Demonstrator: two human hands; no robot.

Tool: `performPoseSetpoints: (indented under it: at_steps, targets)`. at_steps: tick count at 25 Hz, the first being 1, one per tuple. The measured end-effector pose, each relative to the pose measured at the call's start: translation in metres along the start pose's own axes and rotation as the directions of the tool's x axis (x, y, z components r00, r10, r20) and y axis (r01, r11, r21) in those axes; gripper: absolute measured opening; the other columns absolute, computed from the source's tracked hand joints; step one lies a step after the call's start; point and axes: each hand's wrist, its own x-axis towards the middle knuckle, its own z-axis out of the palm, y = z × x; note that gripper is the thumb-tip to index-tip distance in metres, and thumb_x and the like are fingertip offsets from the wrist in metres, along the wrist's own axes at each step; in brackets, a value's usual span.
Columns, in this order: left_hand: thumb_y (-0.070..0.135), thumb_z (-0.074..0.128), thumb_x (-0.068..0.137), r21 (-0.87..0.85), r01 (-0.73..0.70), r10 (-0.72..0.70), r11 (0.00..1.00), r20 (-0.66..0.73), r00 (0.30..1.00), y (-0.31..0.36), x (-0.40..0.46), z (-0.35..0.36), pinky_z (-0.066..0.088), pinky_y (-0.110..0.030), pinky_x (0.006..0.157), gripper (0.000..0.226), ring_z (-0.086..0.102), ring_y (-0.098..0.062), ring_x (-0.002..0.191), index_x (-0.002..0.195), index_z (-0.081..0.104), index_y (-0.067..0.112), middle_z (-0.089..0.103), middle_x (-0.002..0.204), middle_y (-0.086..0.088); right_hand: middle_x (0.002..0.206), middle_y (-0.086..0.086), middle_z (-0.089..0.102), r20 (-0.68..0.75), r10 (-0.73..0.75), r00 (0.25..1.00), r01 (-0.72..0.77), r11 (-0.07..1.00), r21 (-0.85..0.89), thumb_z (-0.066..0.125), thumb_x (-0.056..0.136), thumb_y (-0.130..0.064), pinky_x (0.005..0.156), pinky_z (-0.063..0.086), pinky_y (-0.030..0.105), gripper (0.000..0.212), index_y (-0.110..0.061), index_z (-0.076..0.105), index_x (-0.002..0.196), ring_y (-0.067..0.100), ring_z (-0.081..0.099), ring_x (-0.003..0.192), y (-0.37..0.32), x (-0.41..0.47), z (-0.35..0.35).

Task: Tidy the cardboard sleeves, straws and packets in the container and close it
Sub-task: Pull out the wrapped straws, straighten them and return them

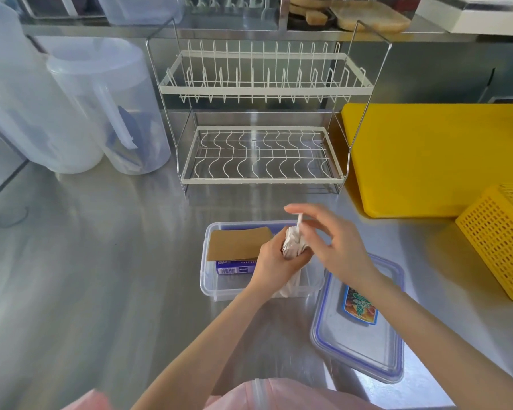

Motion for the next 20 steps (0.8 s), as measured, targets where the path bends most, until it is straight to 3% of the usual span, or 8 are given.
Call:
performPoseSetpoints:
  at_steps: [3,7,9,12,15,17,18,20]
  targets:
    - [0.030,0.067,0.071,0.024,0.014,-0.013,1.000,-0.028,1.000,0.002,0.003,0.002,0.037,-0.011,0.053,0.022,0.049,0.004,0.054,0.063,0.047,0.035,0.056,0.056,0.016,0.100,-0.009,0.064,-0.081,0.077,0.994,-0.073,0.996,0.060,0.053,0.087,-0.004,0.084,0.046,0.005,0.021,-0.016,0.063,0.101,0.006,0.062,0.096,-0.006,0.012,-0.006]
    - [0.025,0.068,0.074,0.059,0.009,-0.007,0.998,-0.031,0.999,0.003,0.011,0.001,0.038,-0.008,0.053,0.028,0.051,0.008,0.055,0.065,0.045,0.036,0.054,0.057,0.016,0.093,-0.006,0.065,-0.088,-0.073,0.993,0.063,0.992,-0.111,0.054,0.085,-0.005,0.081,0.045,0.005,0.017,-0.012,0.067,0.094,0.001,0.057,0.091,-0.010,0.015,-0.007]
    - [0.021,0.065,0.075,0.074,0.025,-0.024,0.997,-0.025,0.999,0.002,0.008,0.001,0.039,-0.004,0.053,0.027,0.054,0.011,0.059,0.070,0.044,0.038,0.054,0.064,0.018,0.094,0.001,0.070,0.023,-0.138,0.990,0.139,0.963,-0.231,0.054,0.084,-0.002,0.082,0.048,0.013,0.019,-0.011,0.068,0.094,0.004,0.059,0.090,-0.006,0.009,-0.002]
    - [0.019,0.063,0.072,0.046,0.046,-0.046,0.998,0.007,0.999,-0.003,0.004,0.002,0.040,-0.006,0.052,0.024,0.055,0.011,0.057,0.070,0.046,0.036,0.054,0.063,0.018,0.115,-0.008,0.064,0.124,-0.069,0.990,0.097,0.967,-0.234,0.049,0.088,-0.006,0.096,0.048,0.030,0.029,-0.019,0.063,0.110,0.001,0.054,0.108,0.003,-0.005,0.006]
    - [0.027,0.063,0.073,0.054,0.073,-0.075,0.996,0.028,0.997,0.003,0.004,0.000,0.039,-0.006,0.052,0.016,0.054,0.008,0.058,0.071,0.047,0.033,0.055,0.065,0.016,0.132,-0.029,0.035,0.024,-0.053,0.998,0.055,0.995,-0.079,0.036,0.092,-0.028,0.109,0.024,0.016,0.036,-0.038,0.038,0.127,-0.012,0.028,0.129,0.000,0.000,0.007]
    - [0.024,0.058,0.077,0.091,0.060,-0.062,0.994,0.023,0.998,0.002,0.003,0.001,0.039,-0.004,0.058,0.011,0.058,0.002,0.072,0.086,0.054,0.019,0.060,0.079,0.012,0.140,-0.024,0.031,0.088,-0.080,0.993,0.091,0.988,-0.121,0.032,0.092,-0.032,0.112,0.015,0.015,0.040,-0.035,0.034,0.132,-0.010,0.017,0.135,-0.004,0.003,0.012]
    - [0.016,0.056,0.080,0.122,0.057,-0.061,0.991,0.031,0.998,-0.002,0.002,0.001,0.040,-0.003,0.065,0.024,0.060,-0.011,0.088,0.101,0.054,0.006,0.064,0.095,0.000,0.142,-0.017,0.035,0.177,-0.089,0.980,0.123,0.974,-0.189,0.034,0.093,-0.030,0.115,0.014,0.021,0.040,-0.030,0.038,0.133,-0.005,0.015,0.137,-0.001,0.001,0.017]
    - [-0.003,0.053,0.082,0.141,0.114,-0.131,0.983,0.116,0.985,-0.009,-0.004,0.000,0.036,-0.002,0.082,0.050,0.045,-0.034,0.122,0.128,0.035,-0.010,0.045,0.132,-0.027,0.140,-0.005,0.046,0.364,-0.069,0.929,0.206,0.913,-0.353,0.037,0.094,-0.025,0.117,0.014,0.035,0.038,-0.021,0.048,0.129,0.004,0.013,0.139,0.003,-0.008,0.029]
